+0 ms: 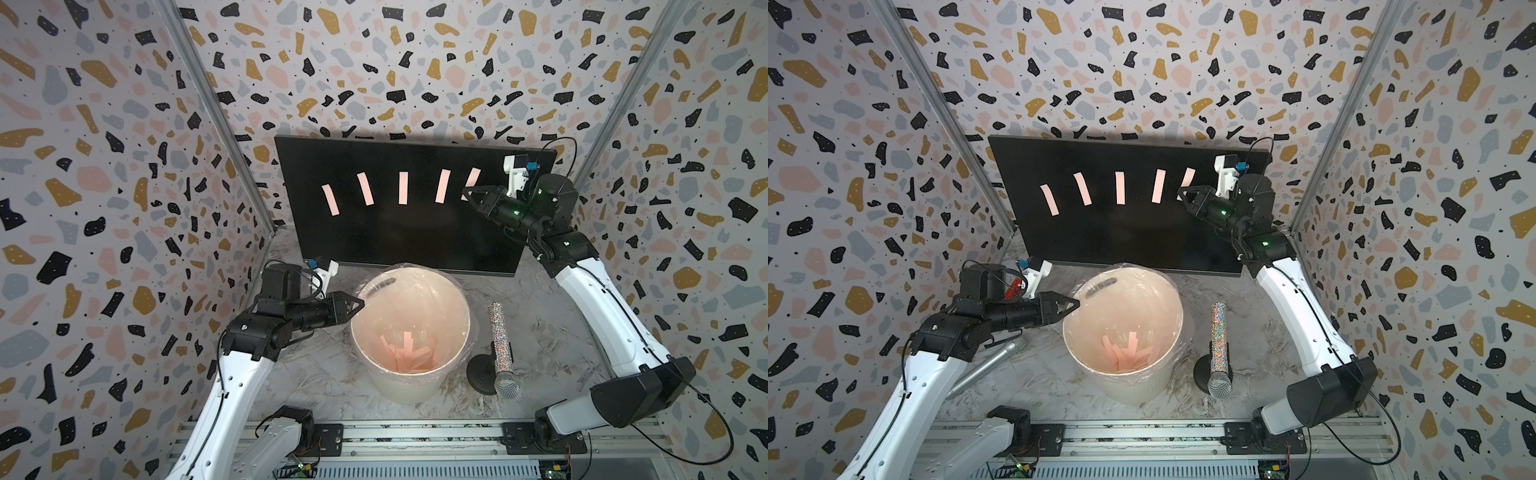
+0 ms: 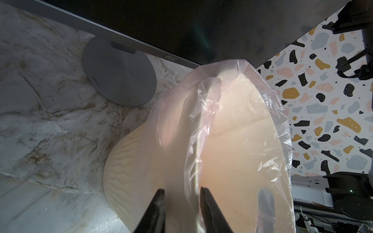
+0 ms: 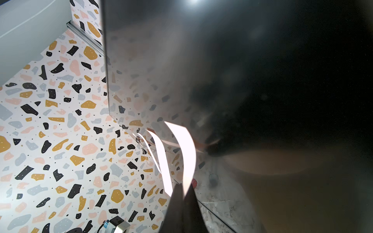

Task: Remove the sticky note from the monitor
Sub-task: Tear off the sticky note from the monitor, then place the sticky note in the trash bin.

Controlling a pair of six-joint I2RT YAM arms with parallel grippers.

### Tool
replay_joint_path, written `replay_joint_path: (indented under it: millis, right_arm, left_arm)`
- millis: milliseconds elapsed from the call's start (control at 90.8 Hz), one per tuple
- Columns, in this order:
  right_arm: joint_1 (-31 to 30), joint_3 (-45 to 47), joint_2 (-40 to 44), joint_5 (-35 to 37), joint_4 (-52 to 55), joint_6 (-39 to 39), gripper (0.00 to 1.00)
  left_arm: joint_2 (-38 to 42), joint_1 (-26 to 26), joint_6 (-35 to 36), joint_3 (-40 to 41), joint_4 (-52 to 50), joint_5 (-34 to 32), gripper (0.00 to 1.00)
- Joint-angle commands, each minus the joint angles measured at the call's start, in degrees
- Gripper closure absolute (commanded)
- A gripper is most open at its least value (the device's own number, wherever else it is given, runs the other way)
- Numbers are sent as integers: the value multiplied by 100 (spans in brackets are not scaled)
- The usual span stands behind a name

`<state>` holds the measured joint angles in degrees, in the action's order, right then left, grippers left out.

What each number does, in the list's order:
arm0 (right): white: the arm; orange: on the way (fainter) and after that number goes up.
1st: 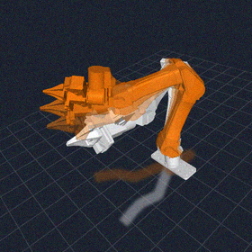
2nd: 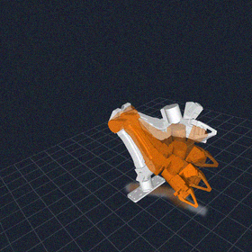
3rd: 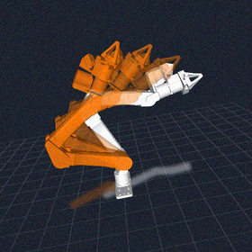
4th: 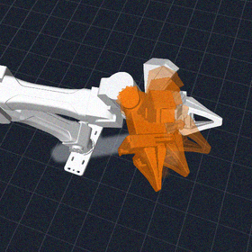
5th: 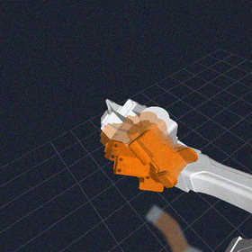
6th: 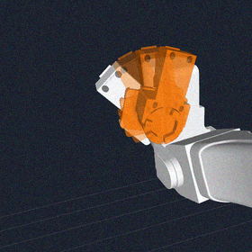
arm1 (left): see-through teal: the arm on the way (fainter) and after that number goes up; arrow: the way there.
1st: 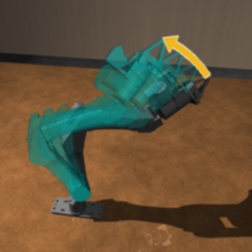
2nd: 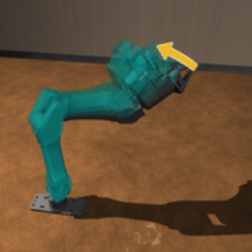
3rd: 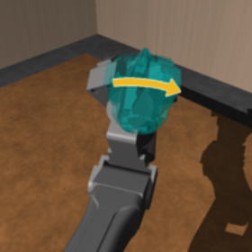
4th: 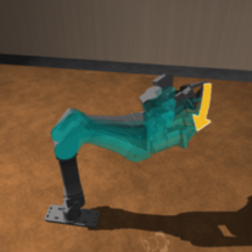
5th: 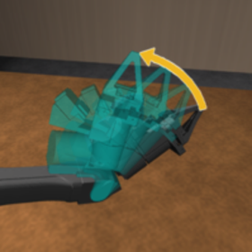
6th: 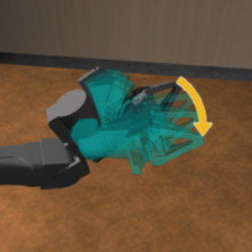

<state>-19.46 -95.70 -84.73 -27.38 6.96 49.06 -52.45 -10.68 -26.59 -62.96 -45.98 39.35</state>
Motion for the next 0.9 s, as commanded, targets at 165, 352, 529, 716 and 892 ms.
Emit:
replay_joint_path:
  millis: [165, 352, 529, 716, 892]
  right_arm:
    - [52, 101, 229, -122, 193, 16, 100]
    - [55, 229, 378, -242, 227, 5, 100]
    - [48, 410, 554, -444, 264, 25, 100]
    - [44, 549, 801, -611, 531, -119, 100]
    - [21, 658, 1043, -907, 755, -190, 100]
  left_arm:
    - [14, -22, 22, -23, -82, 73, 70]
    - [-6, -22, 18, -17, -78, 72, 70]
    - [-17, -22, 13, -23, -85, 65, 69]
    - [-19, -22, -10, -49, -94, 64, 70]
    - [-8, -23, -10, -59, -91, 46, 70]
